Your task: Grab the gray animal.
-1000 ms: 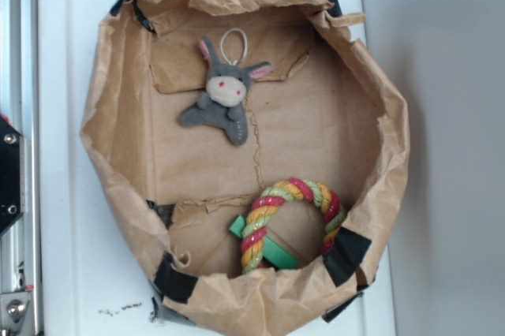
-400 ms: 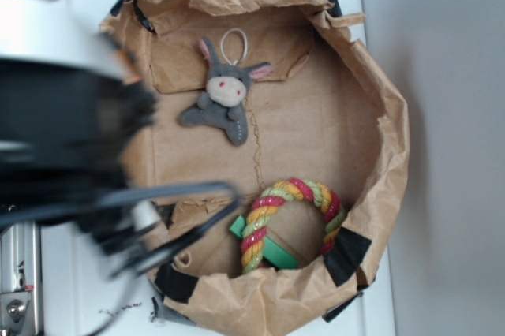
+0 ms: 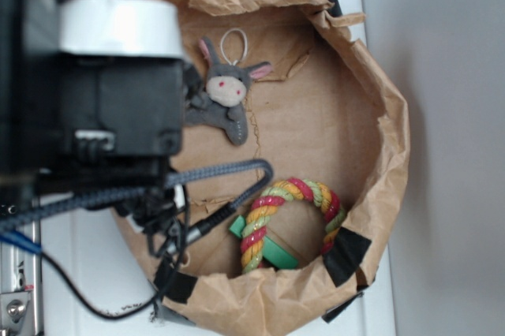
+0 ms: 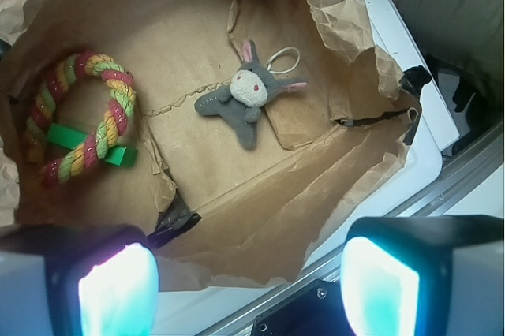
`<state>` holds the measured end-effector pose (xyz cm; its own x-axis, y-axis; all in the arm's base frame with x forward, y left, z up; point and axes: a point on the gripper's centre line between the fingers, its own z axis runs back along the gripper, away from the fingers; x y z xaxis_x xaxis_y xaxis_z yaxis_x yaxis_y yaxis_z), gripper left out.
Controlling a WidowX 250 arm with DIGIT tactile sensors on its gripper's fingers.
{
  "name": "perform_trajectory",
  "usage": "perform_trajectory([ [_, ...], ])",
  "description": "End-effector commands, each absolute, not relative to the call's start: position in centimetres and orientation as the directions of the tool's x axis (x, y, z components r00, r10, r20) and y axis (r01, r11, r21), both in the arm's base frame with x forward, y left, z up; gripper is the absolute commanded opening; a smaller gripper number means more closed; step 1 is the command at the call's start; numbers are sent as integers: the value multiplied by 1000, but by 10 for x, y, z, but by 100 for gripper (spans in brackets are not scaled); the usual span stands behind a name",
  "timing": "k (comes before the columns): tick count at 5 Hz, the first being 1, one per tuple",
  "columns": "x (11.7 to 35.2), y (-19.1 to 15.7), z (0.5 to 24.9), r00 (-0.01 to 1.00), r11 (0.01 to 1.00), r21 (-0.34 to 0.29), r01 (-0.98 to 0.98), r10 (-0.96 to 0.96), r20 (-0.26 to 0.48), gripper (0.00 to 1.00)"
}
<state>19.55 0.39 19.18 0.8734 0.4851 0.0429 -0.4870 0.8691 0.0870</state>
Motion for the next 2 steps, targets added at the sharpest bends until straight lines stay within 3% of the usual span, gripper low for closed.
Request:
perform_trajectory([
  [1, 239, 19, 177, 776, 779, 7, -627, 624, 96, 100],
  [2, 262, 29, 154, 699, 715, -56, -697, 694, 170, 100],
])
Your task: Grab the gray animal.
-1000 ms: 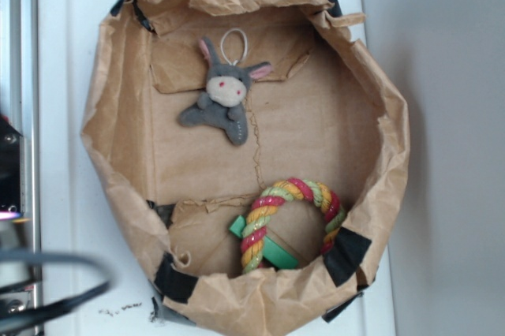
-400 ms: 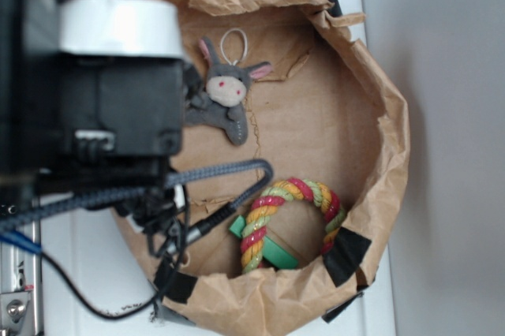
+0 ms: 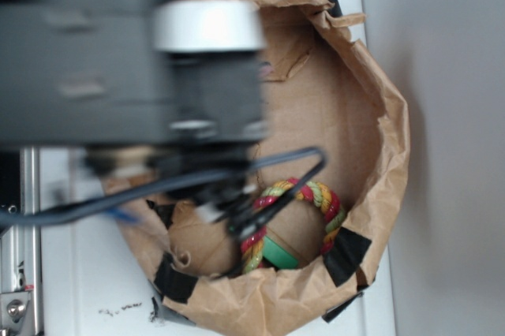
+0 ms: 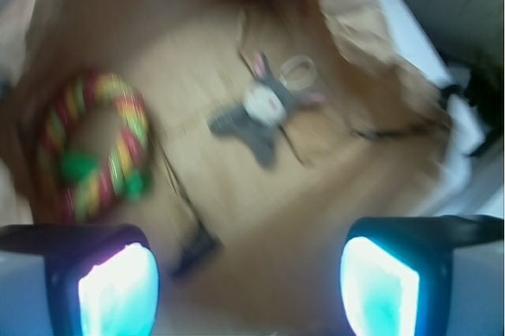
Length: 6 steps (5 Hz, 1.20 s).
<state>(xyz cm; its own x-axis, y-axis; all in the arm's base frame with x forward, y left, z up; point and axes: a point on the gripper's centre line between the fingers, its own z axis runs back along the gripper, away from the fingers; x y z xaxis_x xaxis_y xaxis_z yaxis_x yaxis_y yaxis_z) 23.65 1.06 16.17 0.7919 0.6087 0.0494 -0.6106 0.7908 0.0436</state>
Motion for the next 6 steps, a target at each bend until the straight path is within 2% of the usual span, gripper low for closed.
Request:
perform_trajectory([
  [1, 275, 38, 120, 681, 701, -41, -712, 703, 205, 100],
  [2, 268, 51, 95, 703, 721, -8, -693, 678, 213, 100],
  [3, 269, 62, 76, 711, 731, 27, -682, 654, 260, 100],
  [4, 285, 77, 65, 670, 682, 52, -730, 697, 256, 100],
  [5, 295, 78, 56, 622, 624, 84, -777, 740, 254, 100],
  [6, 296, 75, 49, 601, 592, 125, -796, 752, 269, 100],
])
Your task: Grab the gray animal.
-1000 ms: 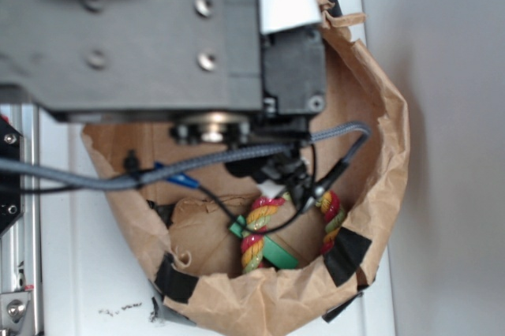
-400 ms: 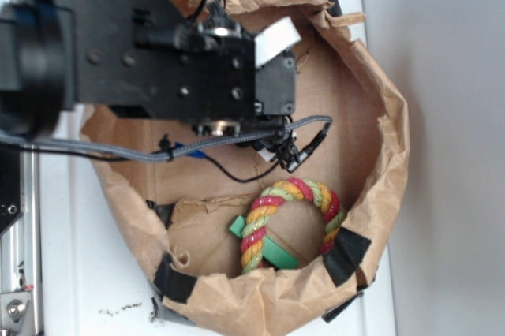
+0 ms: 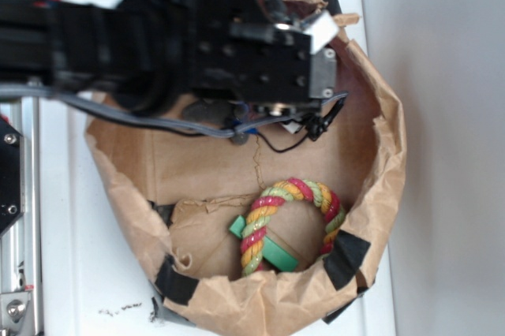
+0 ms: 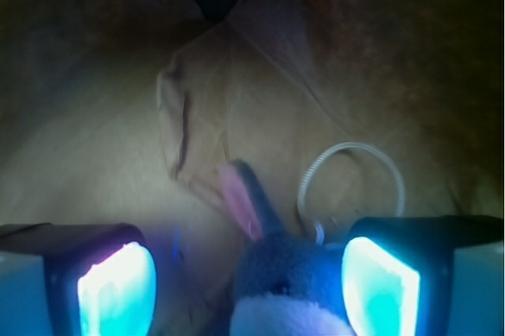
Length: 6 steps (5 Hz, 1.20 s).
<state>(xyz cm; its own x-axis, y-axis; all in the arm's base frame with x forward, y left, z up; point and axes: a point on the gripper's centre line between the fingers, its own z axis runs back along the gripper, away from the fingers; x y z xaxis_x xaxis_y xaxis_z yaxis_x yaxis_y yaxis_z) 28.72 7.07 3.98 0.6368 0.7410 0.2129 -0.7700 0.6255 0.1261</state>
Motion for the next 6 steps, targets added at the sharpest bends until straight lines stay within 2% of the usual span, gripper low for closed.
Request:
perform_trajectory([
  [1, 291, 72, 48, 619, 623, 99, -776, 721, 310, 0],
  [4, 276, 69, 87, 686, 712, -11, -702, 681, 256, 0],
  [6, 266, 63, 126, 707, 720, -78, -690, 693, 139, 0],
])
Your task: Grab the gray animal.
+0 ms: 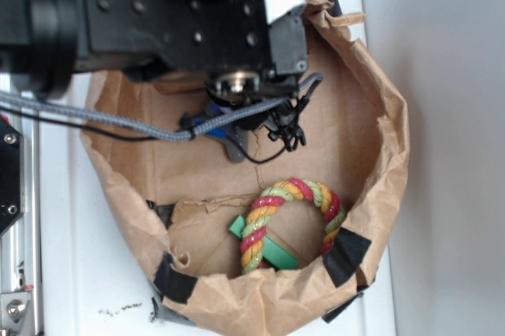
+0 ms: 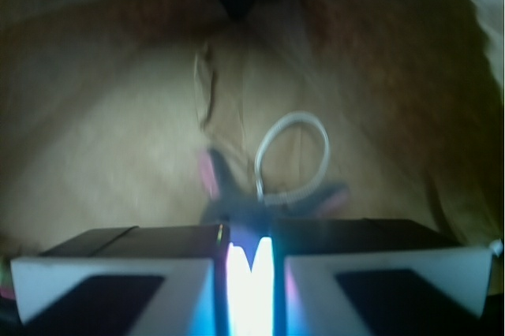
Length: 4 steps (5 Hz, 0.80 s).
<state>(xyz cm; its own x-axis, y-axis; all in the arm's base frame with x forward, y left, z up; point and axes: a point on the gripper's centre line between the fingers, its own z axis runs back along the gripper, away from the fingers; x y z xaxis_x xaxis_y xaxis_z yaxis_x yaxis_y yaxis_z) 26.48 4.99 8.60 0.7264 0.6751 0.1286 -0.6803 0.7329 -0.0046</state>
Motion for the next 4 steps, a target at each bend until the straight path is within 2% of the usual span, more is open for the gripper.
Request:
perform_trajectory([
  [1, 262, 64, 136, 711, 720, -78, -690, 694, 112, 0],
  [2, 262, 64, 136, 711, 720, -78, -690, 694, 112, 100],
  [4, 262, 64, 136, 711, 720, -78, -690, 694, 112, 100],
])
